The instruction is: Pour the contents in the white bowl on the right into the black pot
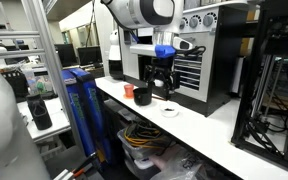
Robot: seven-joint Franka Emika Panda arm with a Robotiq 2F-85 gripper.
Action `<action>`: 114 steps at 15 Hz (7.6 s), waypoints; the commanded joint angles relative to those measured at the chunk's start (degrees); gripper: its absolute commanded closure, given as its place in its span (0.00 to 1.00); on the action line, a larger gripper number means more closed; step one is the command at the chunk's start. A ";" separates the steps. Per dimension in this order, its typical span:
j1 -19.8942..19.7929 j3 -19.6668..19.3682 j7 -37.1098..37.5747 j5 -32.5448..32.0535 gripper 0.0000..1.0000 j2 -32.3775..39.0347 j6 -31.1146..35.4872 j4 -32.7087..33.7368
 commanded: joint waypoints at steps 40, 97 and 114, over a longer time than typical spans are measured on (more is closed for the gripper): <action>-4.40 8.43 -3.29 9.65 0.61 40.30 28.38 24.02; 4.94 9.63 -6.98 -7.28 0.96 24.61 2.37 30.05; 8.10 10.06 -3.45 -12.80 0.99 29.92 -4.39 39.44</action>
